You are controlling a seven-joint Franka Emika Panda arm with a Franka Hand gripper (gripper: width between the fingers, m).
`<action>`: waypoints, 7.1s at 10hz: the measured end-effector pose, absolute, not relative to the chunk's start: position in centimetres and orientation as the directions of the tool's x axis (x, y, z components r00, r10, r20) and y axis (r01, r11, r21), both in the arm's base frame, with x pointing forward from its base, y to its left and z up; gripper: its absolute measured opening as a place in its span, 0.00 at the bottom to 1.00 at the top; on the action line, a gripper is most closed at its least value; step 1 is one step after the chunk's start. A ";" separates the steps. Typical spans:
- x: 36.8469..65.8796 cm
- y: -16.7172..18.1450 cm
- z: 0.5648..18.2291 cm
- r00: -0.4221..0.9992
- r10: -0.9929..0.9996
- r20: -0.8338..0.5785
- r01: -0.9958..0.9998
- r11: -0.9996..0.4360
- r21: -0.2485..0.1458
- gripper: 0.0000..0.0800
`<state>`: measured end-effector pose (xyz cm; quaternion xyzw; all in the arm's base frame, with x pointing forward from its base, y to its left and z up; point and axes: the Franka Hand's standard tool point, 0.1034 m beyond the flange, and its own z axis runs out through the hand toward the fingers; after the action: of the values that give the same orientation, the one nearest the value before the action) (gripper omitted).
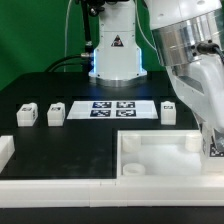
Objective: Assemble one leg
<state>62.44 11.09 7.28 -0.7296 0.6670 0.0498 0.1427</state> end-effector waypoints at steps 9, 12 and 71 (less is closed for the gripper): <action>62.7 11.8 8.1 0.998 -0.049 0.038 -0.043 -0.989 -0.142 0.81; 62.6 11.8 8.0 0.996 -0.082 0.032 -0.076 -0.986 -0.147 0.51; 62.2 12.3 7.4 -0.016 -0.961 -0.276 -0.996 0.039 -0.078 0.37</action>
Offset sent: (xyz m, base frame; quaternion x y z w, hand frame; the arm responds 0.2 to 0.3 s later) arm 0.0000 0.0000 0.0000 0.0000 0.0000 -0.2667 0.9638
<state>62.19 12.28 7.45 -0.6899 0.7093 0.0693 0.1274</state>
